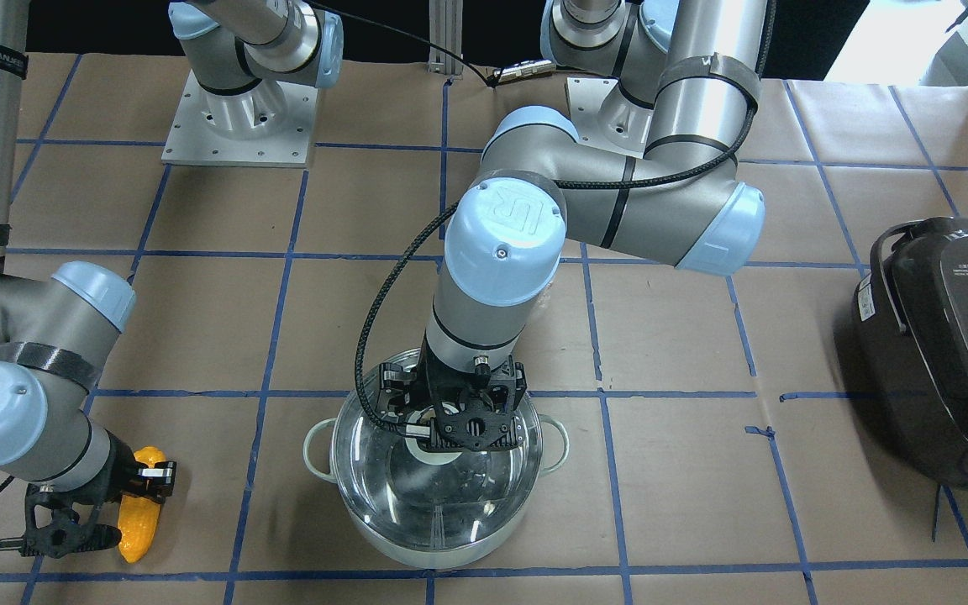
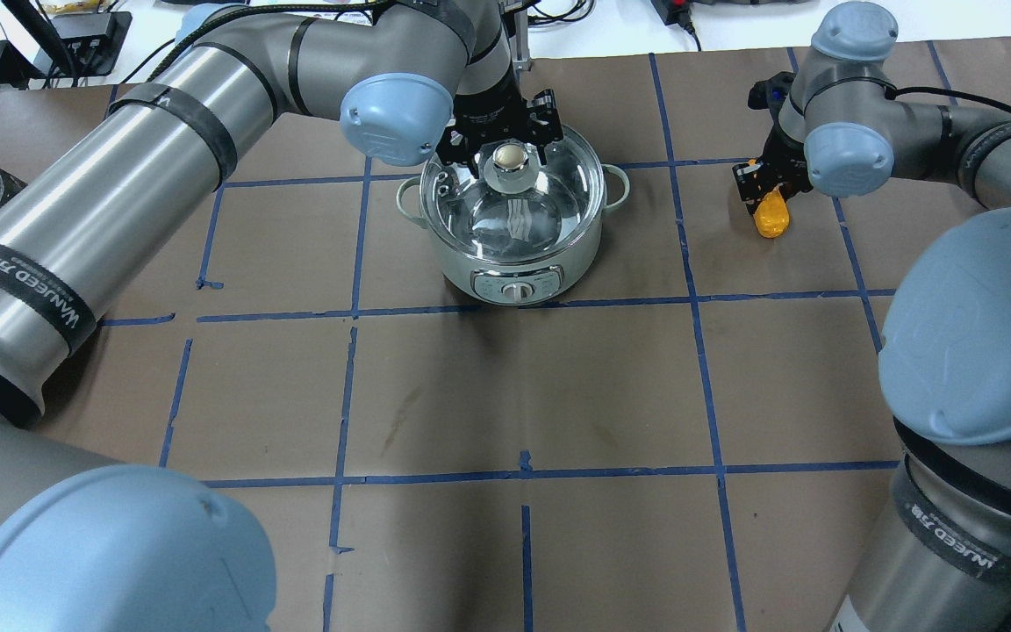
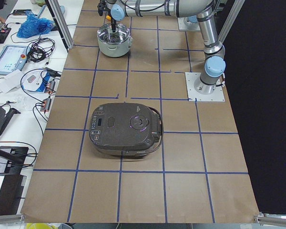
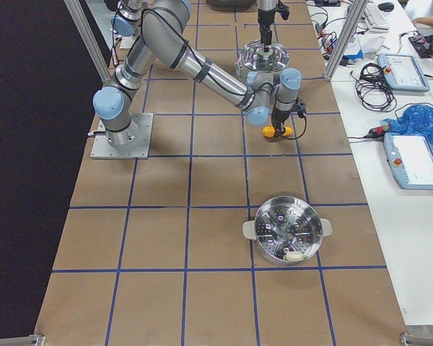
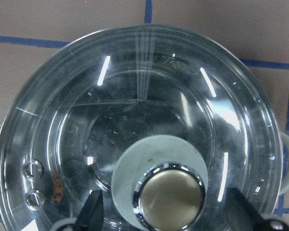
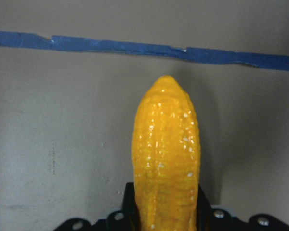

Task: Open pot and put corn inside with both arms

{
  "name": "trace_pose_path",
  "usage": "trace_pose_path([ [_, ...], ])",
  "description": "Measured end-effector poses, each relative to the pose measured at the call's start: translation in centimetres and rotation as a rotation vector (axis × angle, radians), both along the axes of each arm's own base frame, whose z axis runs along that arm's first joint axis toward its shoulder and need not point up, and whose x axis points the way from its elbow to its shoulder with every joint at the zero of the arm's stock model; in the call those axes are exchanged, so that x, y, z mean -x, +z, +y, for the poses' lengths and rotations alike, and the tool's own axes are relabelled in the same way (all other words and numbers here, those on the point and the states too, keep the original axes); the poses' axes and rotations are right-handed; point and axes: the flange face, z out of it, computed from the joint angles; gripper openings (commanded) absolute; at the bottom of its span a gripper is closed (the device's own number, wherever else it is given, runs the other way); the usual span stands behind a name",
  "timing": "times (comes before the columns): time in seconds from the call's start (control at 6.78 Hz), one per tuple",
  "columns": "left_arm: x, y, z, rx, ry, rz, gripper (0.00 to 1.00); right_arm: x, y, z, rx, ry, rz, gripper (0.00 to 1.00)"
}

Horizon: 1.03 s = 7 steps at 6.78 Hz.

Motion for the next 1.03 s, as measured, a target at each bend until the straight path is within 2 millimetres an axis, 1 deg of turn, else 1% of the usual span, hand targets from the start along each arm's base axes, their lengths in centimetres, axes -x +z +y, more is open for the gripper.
trace_pose_path([
  [0.15,0.0,-0.1,-0.1,0.001,0.0,0.0,0.26,0.0,1.3,0.0,-0.004,-0.003,-0.001,0.08],
  [0.3,0.1,-0.1,-0.1,0.002,-0.001,0.0,0.11,-0.1,3.5,0.3,-0.012,-0.005,-0.002,0.08],
  [0.44,0.1,0.0,0.0,0.003,-0.001,0.001,0.02,-0.4,6.3,1.0,-0.018,-0.005,-0.003,0.08],
  [0.59,0.0,0.4,0.0,0.009,0.0,0.001,0.02,-0.8,9.3,2.0,-0.022,-0.004,-0.004,0.08],
  [0.74,-0.1,1.5,0.1,0.024,-0.001,0.002,0.02,-1.1,12.4,3.4,-0.026,-0.004,-0.004,0.08],
  [0.89,-0.4,4.2,0.5,0.042,-0.008,0.002,0.02,-1.4,14.9,4.7,-0.023,-0.011,-0.003,0.08],
  [1.03,-1.8,7.5,1.2,0.046,-0.025,-0.006,0.02,-2.0,16.5,5.5,-0.012,-0.021,-0.001,0.08],
])
